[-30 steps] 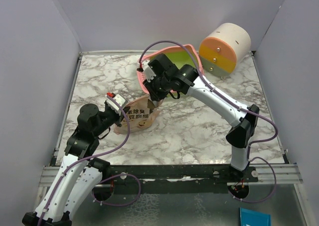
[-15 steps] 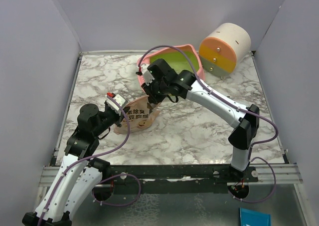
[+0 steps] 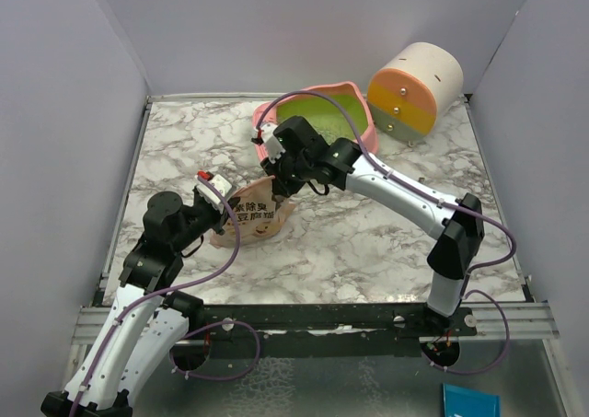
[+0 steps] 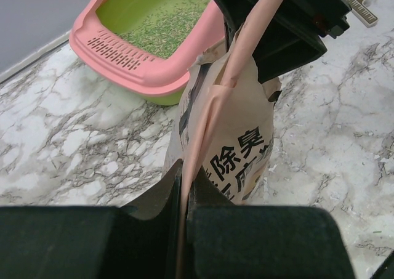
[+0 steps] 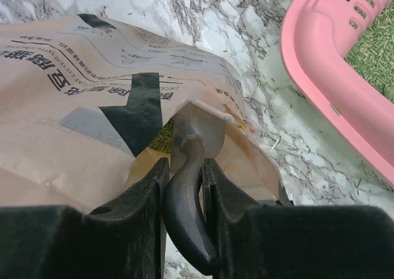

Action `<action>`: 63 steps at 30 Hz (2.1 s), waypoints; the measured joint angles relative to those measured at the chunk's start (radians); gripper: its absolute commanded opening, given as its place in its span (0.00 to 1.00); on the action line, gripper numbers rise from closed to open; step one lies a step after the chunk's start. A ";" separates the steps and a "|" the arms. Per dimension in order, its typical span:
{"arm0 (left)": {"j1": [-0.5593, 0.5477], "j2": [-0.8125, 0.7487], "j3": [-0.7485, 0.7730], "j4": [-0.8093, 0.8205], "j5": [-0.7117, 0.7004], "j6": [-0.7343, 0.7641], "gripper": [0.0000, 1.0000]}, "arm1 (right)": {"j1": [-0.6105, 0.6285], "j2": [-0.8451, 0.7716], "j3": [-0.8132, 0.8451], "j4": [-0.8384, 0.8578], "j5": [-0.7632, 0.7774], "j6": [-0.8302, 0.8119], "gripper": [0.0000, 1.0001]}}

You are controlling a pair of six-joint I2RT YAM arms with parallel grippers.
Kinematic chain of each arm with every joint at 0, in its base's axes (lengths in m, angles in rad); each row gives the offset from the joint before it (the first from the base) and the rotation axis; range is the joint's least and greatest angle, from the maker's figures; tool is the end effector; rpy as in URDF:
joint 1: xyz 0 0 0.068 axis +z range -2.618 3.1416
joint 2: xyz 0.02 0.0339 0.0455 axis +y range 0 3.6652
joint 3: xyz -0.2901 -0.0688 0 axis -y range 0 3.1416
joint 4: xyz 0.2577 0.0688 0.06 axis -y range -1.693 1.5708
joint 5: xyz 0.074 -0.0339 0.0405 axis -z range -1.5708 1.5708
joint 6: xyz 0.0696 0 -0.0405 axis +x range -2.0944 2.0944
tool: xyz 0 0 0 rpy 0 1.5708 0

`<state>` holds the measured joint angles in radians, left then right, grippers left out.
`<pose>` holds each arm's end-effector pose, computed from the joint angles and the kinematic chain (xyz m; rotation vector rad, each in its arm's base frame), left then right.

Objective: Fill the litter box with clean litter

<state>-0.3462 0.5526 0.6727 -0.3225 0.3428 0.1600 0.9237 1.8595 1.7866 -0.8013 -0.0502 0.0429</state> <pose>0.1411 -0.0758 0.3282 0.6830 1.6459 -0.4379 0.2722 0.3660 0.3226 -1.0887 2.2566 0.4784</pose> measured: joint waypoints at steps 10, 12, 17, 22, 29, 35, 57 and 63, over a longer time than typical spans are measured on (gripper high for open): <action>0.000 0.001 -0.002 -0.001 -0.001 0.004 0.00 | -0.010 -0.008 -0.068 0.086 -0.095 0.001 0.01; 0.000 0.002 -0.002 -0.001 -0.001 0.005 0.00 | -0.012 0.003 -0.077 0.111 -0.130 0.003 0.01; 0.000 0.010 -0.002 0.000 -0.003 0.010 0.00 | -0.023 0.029 -0.095 0.162 -0.192 0.024 0.01; 0.000 0.018 -0.006 0.003 -0.014 0.016 0.00 | -0.025 0.041 -0.103 0.196 -0.227 0.056 0.01; 0.000 0.076 -0.006 0.047 -0.019 0.038 0.00 | -0.071 0.049 -0.167 0.285 -0.343 0.124 0.01; -0.002 0.107 -0.006 0.079 -0.020 0.048 0.00 | -0.157 0.048 -0.290 0.430 -0.536 0.222 0.01; -0.003 0.077 -0.010 0.069 -0.037 0.047 0.00 | -0.271 0.028 -0.546 0.924 -0.879 0.657 0.01; -0.003 0.064 -0.015 0.067 -0.042 0.047 0.00 | -0.309 0.021 -0.655 1.161 -0.927 0.850 0.01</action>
<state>-0.3489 0.6170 0.6579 -0.2554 0.3004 0.2073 0.6144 1.8809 1.1320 0.3599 -0.9775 0.8928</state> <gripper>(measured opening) 0.028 0.235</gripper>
